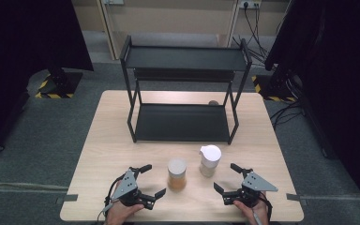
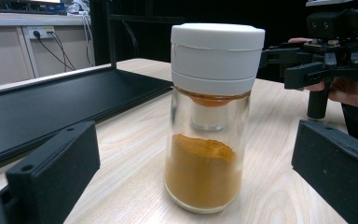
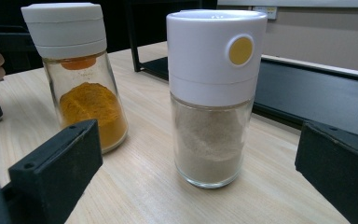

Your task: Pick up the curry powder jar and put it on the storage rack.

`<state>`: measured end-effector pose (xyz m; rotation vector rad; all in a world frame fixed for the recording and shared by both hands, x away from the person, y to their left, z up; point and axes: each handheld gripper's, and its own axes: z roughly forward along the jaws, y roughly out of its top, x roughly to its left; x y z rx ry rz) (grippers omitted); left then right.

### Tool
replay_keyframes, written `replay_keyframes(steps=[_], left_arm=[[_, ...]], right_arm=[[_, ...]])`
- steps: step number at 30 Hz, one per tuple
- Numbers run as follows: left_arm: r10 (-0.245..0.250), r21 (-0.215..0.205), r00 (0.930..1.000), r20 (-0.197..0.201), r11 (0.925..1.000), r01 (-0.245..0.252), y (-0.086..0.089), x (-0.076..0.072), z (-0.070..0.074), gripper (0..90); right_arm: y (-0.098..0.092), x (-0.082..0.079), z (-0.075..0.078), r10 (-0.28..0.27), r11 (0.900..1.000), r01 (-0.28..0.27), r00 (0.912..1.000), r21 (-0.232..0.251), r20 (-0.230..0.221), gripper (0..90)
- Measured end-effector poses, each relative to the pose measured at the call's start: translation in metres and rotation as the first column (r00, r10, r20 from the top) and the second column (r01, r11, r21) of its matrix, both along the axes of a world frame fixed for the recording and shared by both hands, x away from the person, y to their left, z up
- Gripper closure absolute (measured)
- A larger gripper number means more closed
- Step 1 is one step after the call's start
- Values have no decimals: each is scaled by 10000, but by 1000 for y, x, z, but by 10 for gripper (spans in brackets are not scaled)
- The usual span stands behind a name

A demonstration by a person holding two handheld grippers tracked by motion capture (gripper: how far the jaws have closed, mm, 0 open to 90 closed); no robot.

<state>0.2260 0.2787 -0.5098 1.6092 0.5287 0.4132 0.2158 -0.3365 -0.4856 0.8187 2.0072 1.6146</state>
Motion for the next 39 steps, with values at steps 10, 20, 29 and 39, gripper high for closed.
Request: replay_keyframes(steps=[10, 20, 29, 39], left_arm=[[21, -8, 10000, 14, 10000, -21, 0, 0, 0, 4], [77, -21, 10000, 32, 10000, -77, 0, -1, 0, 4], [24, -108, 10000, -27, 9999, -24, -1, -1, -1, 4], [36, -190, 10000, -10, 9998, -36, -5, -2, 1, 4]], right_arm=[[1, 0, 0, 15, 10000, -14, 10000, -65, 32, 7], [1, -1, -1, -65, 10000, 65, 10000, -10, 58, 7], [1, -2, -1, -101, 9999, 101, 9999, 30, 77, 7], [2, -1, -2, -78, 9999, 78, 9999, 68, 78, 7]])
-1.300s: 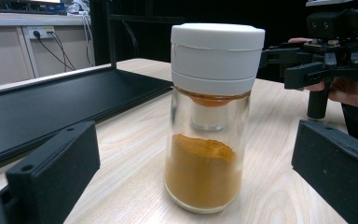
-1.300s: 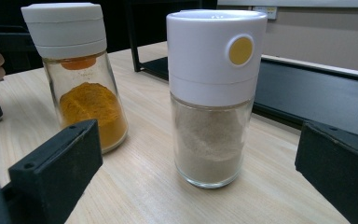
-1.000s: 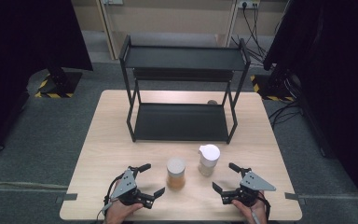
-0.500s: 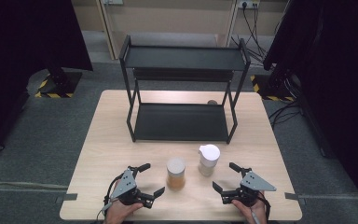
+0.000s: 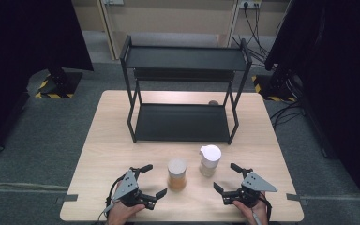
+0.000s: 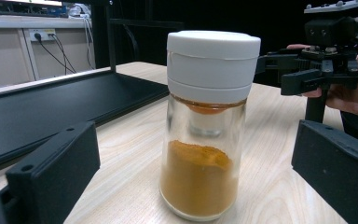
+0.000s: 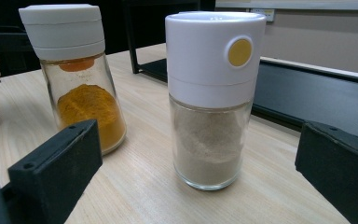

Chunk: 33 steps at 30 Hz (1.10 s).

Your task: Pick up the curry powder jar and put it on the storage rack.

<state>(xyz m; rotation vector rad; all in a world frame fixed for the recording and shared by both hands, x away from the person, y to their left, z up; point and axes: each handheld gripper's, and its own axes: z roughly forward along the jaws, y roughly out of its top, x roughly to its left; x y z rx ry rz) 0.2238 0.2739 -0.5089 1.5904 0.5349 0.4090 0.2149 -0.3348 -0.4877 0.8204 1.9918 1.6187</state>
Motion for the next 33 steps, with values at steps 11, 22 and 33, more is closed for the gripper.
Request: replay_keyframes(steps=[11, 22, 33], left_arm=[[-197, -35, 9997, -153, 9998, 196, -10, 7, 5, 4], [-424, 259, 9987, -278, 9987, 431, -24, 17, 9, 5], [-623, 431, 9970, -456, 9970, 643, -37, 26, 13, 60]], right_arm=[[0, 0, 0, 1, 10000, -1, 10000, 60, -19, 7], [-1, 1, -1, 55, 9999, -55, 10000, 99, 7, 7], [-1, 1, -1, 130, 9999, -130, 9999, 107, 52, 7]])
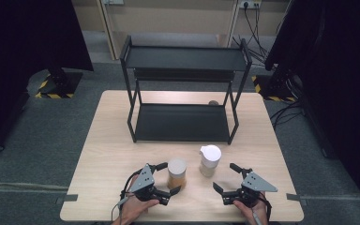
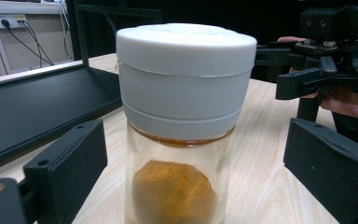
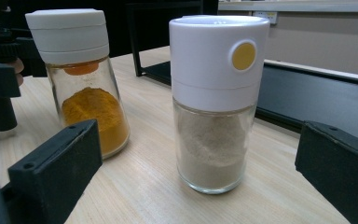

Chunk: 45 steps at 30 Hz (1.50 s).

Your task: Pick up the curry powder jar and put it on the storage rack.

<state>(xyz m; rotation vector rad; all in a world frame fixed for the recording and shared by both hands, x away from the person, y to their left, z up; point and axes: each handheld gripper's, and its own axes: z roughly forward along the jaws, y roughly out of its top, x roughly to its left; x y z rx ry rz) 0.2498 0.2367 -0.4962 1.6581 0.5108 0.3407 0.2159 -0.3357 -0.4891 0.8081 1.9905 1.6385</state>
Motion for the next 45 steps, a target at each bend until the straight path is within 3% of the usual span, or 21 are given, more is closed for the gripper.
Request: replay_keyframes(steps=[8, 10, 12, 17, 19, 24, 30, 33, 36, 45], left_arm=[[31, 298, 10000, -77, 9996, -29, -7, 5, 6, 140], [-35, 108, 9996, -267, 9999, 37, -8, 9, 5, 172], [-5, 188, 9997, -238, 9998, 9, -9, 10, 6, 184], [67, 538, 9998, -209, 9985, -56, -15, 14, 11, 306], [58, 481, 9998, -184, 9988, -49, -14, 16, 11, 338], [74, 482, 9999, 147, 9988, -81, -15, 14, 9, 347], [25, 412, 10000, -83, 9991, -22, -14, 14, 14, 353], [46, 681, 9999, 124, 9977, -54, -15, 12, 20, 353], [15, 516, 9997, 256, 9987, -28, -12, 11, 24, 353], [77, 556, 9994, 327, 9984, -95, -7, 12, 33, 352]], right_arm=[[0, 0, 0, 53, 10000, -53, 10000, 1, -24, 7], [0, 0, 0, 69, 10000, -69, 10000, -2, -15, 7], [0, 1, 0, 78, 10000, -78, 10000, -4, -27, 7], [0, 1, 0, 135, 9999, -135, 9999, -55, -12, 7], [0, 1, 0, 130, 9999, -130, 9999, -61, -18, 7], [0, 2, 0, 175, 9998, -175, 9998, -49, -34, 7], [0, 2, 0, 196, 9998, -196, 9998, -54, -18, 6], [0, 2, 0, 197, 9998, -197, 9998, -55, -3, 6], [0, 2, 0, 203, 9998, -203, 9998, -46, 4, 6], [1, 2, 0, 209, 9998, -209, 9998, -57, 6, 6]])
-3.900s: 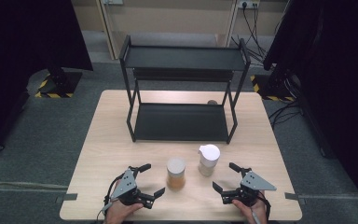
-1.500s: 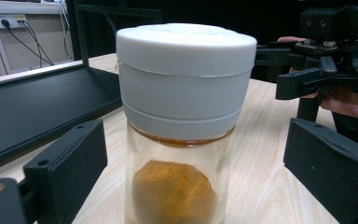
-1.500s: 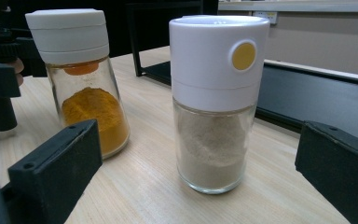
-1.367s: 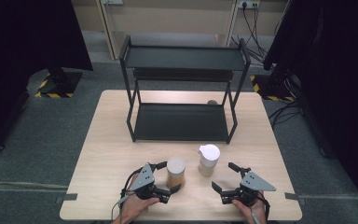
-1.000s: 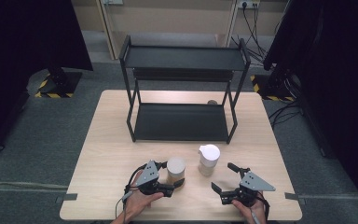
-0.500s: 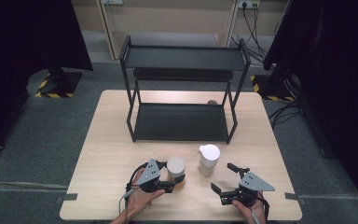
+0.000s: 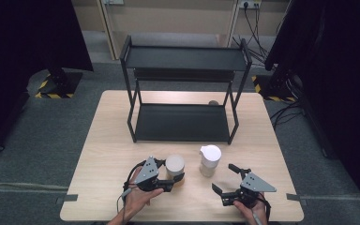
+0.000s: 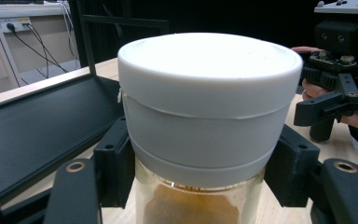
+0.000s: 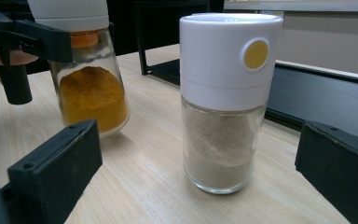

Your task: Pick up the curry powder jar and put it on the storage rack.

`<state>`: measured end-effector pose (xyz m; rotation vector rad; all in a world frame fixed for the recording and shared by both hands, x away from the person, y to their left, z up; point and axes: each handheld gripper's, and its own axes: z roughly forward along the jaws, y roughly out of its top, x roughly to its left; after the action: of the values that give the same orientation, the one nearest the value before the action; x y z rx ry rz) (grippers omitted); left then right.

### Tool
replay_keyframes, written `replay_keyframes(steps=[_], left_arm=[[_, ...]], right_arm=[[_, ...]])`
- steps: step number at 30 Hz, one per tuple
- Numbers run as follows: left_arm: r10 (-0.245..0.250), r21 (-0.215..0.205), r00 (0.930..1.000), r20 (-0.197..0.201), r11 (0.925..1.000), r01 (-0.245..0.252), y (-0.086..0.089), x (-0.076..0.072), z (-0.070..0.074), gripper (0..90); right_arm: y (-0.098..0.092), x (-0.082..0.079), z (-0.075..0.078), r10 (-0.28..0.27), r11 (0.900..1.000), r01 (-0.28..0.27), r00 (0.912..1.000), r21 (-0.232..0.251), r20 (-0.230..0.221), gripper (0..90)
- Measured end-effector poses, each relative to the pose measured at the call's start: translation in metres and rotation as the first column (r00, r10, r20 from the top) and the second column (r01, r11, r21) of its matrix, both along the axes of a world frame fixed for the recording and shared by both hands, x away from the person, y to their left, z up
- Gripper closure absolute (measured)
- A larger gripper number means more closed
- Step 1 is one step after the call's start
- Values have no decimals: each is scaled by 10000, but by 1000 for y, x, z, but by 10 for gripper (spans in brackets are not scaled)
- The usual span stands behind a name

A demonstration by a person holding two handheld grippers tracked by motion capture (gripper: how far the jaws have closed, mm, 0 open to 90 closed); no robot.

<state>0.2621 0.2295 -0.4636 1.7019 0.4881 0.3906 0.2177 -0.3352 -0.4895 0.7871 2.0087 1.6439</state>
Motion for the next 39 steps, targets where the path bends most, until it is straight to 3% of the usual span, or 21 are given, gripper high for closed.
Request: replay_keyframes(steps=[9, 15, 21, 39], left_arm=[[189, -100, 9997, 130, 9998, -188, 6, 0, 11, 352], [210, -470, 9995, -232, 9986, -221, 14, 9, 20, 352], [458, -281, 9989, 3, 9986, -458, 16, 10, 32, 352], [803, -212, 9967, 121, 9966, -800, 23, 20, 67, 352]], right_arm=[[0, 0, 0, -4, 10000, 4, 10000, 10, -19, 7], [0, 0, 0, -32, 10000, 32, 10000, 19, -20, 6], [0, 0, 0, -27, 10000, 27, 10000, 24, -1, 7], [0, 0, 0, 6, 10000, -6, 10000, 29, 8, 6]])
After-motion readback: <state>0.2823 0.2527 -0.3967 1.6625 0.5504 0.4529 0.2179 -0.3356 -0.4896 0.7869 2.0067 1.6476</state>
